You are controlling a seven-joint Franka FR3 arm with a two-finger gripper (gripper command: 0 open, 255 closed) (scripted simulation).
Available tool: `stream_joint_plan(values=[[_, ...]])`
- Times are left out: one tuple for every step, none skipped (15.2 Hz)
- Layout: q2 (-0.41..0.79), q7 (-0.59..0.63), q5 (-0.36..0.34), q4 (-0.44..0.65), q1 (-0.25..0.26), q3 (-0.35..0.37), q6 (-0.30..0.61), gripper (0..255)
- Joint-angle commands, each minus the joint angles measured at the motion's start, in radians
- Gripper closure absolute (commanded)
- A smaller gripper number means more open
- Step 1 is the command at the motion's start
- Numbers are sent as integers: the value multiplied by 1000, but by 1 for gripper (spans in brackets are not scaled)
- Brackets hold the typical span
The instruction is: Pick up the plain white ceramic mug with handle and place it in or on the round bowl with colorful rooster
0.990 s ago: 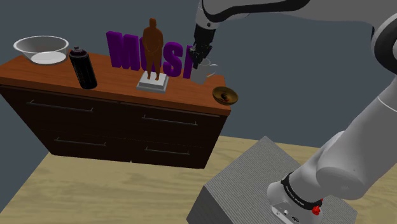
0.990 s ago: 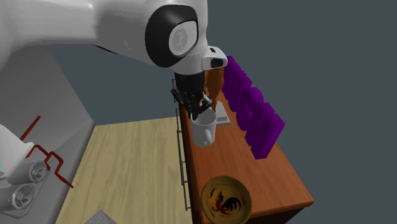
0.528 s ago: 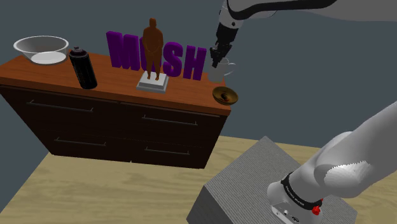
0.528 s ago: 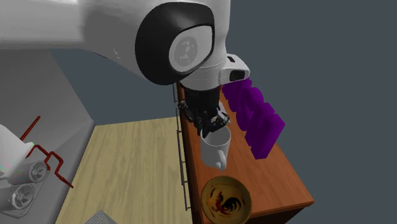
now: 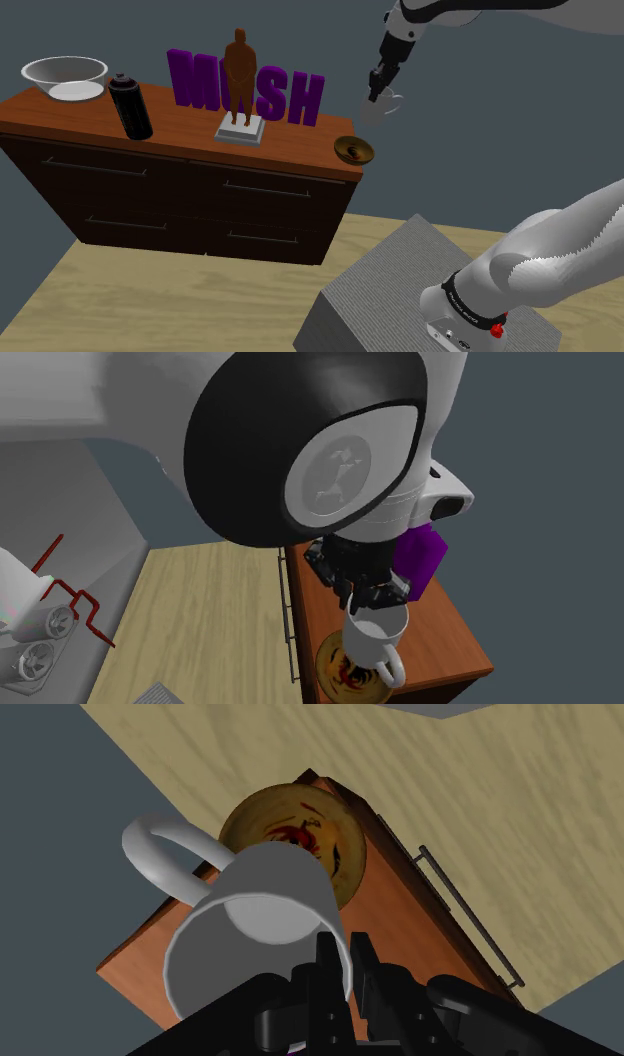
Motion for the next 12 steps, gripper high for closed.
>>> stream_joint_plan(values=[[-11, -16, -1, -17, -6, -9, 5, 255], [-10, -16, -1, -29, -6, -9, 19, 255], [-8, -17, -1, -41, -6, -9, 32, 255], [-7, -17, -1, -53, -7, -10, 45, 255], [-5, -17, -1, -65, -7, -10, 59, 255], [-3, -17, -1, -76, -7, -10, 72, 255], [-1, -18, -1, -88, -7, -10, 86, 255], [1, -18, 0, -99, -7, -10, 99, 255], [4, -18, 0, -109, -7, -10, 113, 255], [7, -19, 0, -120, -7, -10, 126, 255], [10, -19, 0, -131, -7, -11, 140, 255], [13, -20, 1, -141, -7, -11, 153, 255]])
